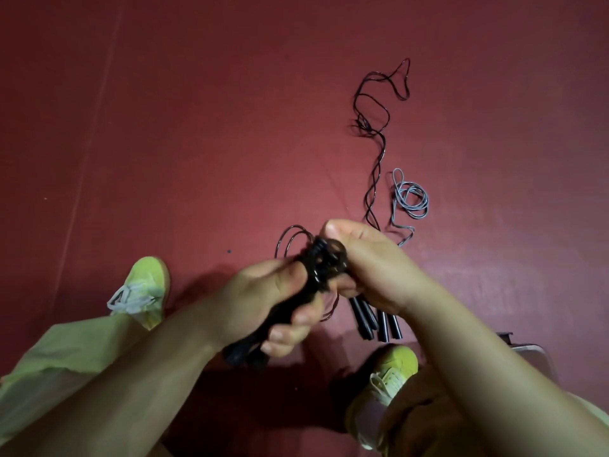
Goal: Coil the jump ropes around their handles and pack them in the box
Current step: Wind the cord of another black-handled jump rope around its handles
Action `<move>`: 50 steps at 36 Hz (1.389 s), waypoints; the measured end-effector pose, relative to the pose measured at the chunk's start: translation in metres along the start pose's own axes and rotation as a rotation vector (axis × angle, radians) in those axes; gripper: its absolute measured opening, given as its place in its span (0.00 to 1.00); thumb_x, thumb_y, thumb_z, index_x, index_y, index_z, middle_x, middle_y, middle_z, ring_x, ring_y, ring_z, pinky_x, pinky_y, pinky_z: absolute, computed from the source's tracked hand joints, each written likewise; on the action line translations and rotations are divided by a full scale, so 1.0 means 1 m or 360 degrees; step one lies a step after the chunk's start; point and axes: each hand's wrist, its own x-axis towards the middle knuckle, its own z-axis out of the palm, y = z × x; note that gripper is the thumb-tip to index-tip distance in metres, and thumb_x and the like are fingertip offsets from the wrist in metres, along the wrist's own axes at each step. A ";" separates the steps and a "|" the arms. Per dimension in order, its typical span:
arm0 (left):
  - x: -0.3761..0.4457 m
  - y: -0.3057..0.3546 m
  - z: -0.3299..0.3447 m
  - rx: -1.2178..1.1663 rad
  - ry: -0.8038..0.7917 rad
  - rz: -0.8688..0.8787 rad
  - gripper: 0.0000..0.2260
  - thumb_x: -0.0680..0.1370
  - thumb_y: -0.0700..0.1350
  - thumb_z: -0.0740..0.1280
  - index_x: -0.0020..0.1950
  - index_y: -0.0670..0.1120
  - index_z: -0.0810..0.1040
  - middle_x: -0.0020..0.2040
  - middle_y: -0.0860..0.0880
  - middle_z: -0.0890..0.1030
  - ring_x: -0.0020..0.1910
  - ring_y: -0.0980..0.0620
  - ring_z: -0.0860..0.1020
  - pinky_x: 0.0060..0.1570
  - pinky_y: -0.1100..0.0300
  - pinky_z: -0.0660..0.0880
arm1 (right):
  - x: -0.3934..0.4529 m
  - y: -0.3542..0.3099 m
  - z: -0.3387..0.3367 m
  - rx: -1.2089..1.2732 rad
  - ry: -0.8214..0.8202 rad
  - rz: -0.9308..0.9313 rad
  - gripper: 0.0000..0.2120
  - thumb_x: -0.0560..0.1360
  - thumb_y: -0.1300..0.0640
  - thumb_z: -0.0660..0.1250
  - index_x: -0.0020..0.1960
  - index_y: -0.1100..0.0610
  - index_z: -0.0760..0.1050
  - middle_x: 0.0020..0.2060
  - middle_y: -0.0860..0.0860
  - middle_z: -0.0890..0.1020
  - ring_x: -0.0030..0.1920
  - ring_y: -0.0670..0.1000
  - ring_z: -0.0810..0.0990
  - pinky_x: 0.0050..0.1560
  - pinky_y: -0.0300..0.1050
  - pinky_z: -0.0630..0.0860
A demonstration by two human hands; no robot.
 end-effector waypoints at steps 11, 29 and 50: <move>0.006 0.008 -0.007 0.0203 0.0707 -0.0014 0.15 0.69 0.53 0.64 0.49 0.44 0.72 0.28 0.50 0.74 0.22 0.56 0.66 0.18 0.68 0.61 | 0.003 0.008 0.000 -0.0822 0.0329 -0.0274 0.15 0.74 0.49 0.64 0.35 0.60 0.73 0.27 0.47 0.74 0.27 0.42 0.68 0.30 0.34 0.64; 0.012 -0.001 -0.013 0.0272 0.0786 -0.0335 0.24 0.68 0.64 0.59 0.42 0.44 0.76 0.26 0.52 0.67 0.20 0.56 0.61 0.25 0.62 0.63 | 0.007 0.017 -0.005 -0.1257 0.0694 -0.0002 0.22 0.80 0.45 0.59 0.32 0.57 0.69 0.24 0.47 0.66 0.24 0.45 0.63 0.27 0.40 0.60; 0.014 -0.007 -0.033 0.1985 0.1211 -0.0256 0.22 0.66 0.67 0.66 0.40 0.49 0.72 0.30 0.54 0.72 0.30 0.53 0.70 0.33 0.56 0.65 | 0.014 0.033 0.005 -0.0787 0.0553 0.0269 0.26 0.75 0.38 0.58 0.38 0.60 0.75 0.20 0.44 0.65 0.22 0.43 0.62 0.30 0.43 0.58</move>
